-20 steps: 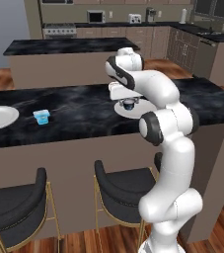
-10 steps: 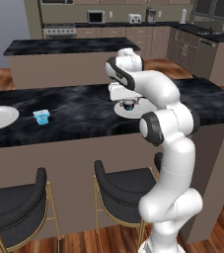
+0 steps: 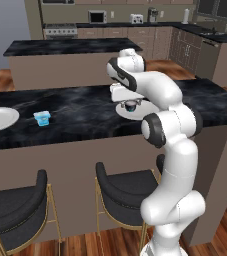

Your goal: Place two yogurt containers on each plate.

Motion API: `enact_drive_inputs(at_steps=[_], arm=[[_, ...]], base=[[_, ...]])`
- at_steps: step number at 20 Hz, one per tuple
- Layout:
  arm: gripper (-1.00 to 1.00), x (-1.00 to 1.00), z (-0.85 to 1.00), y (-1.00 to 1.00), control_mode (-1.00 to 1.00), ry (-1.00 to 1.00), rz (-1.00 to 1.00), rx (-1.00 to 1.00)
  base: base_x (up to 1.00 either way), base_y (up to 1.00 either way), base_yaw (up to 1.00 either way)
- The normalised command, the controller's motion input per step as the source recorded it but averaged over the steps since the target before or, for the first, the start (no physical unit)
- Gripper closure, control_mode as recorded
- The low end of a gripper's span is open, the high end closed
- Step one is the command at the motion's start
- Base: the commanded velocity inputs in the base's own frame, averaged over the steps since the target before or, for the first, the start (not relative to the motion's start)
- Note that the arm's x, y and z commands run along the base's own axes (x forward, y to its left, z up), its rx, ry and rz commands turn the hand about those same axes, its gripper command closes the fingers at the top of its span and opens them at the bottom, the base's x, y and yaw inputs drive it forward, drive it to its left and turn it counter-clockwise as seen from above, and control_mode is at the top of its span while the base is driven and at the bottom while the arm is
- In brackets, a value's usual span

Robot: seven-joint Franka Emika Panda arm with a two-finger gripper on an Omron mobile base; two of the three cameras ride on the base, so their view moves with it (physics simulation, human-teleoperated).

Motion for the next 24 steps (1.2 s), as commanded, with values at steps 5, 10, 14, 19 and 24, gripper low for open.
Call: enact_drive_inputs(at_steps=[5, 10, 14, 19, 24], arm=[[-1.0, -0.02, 0.02, 0.0, -1.0, 0.0, 0.0, 0.0], [-1.0, 0.0, 0.15, 0.0, -1.0, -0.02, 0.0, 0.0], [-1.0, 0.0, 0.33, -0.03, -1.0, -0.01, -0.01, 0.0], [-1.0, 0.02, 0.32, -0.01, -1.0, -0.02, -0.01, 0.01], [-1.0, 0.14, 0.34, -0.11, -1.0, -0.1, 0.0, 0.07]], base=[[0.0, 0.0, 0.0], [0.0, 0.0, 0.0], [0.0, 0.0, 0.0], [0.0, 0.0, 0.0], [0.0, 0.0, 0.0]])
